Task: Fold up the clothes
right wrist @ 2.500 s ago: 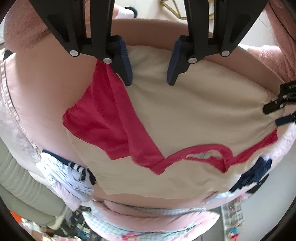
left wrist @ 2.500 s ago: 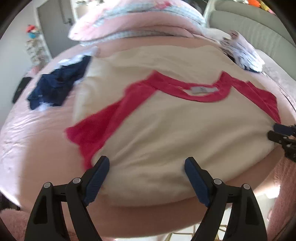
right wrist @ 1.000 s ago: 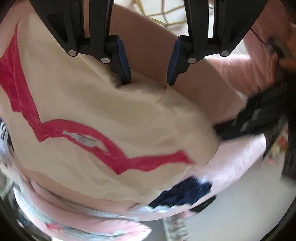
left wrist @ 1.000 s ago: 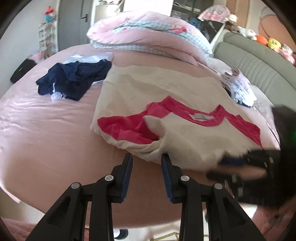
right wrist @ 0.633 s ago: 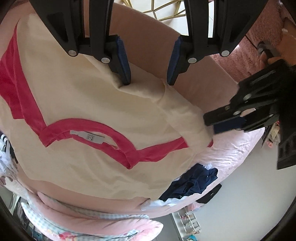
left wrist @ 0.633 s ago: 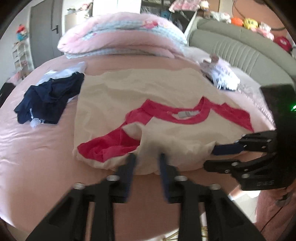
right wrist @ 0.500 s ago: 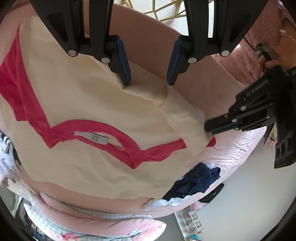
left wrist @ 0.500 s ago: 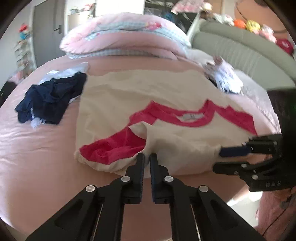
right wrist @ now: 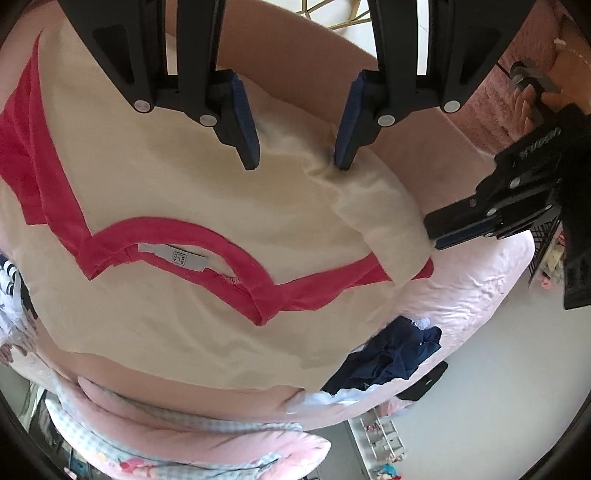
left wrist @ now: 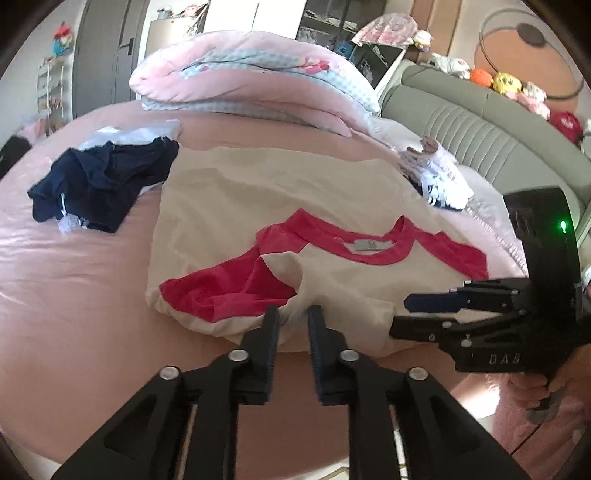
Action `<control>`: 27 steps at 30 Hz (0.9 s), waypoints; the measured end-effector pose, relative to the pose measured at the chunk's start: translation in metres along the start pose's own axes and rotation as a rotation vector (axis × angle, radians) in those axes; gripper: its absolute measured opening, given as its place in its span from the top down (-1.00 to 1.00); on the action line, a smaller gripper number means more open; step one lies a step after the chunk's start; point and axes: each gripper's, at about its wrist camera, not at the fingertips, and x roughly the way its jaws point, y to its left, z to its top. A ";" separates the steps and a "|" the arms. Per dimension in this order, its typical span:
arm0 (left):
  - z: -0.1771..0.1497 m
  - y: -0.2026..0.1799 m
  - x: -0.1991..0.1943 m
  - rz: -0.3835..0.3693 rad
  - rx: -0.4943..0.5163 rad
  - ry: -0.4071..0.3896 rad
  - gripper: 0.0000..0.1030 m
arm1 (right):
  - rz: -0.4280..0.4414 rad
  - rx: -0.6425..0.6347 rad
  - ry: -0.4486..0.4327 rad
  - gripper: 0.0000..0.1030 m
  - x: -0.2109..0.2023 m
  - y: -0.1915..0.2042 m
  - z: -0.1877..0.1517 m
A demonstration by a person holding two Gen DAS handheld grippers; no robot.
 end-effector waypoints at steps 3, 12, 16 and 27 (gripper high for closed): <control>-0.003 -0.006 -0.004 -0.011 0.033 -0.012 0.00 | 0.002 0.005 0.002 0.18 0.002 -0.001 -0.002; 0.002 -0.011 0.015 -0.060 0.082 0.036 0.67 | 0.003 -0.014 0.011 0.18 -0.002 0.002 -0.005; 0.000 -0.008 0.015 -0.060 0.053 0.050 0.75 | 0.005 0.011 0.013 0.18 -0.011 -0.005 -0.009; -0.023 0.013 0.004 -0.073 -0.072 0.107 0.77 | -0.213 0.007 0.037 0.24 -0.009 -0.051 -0.040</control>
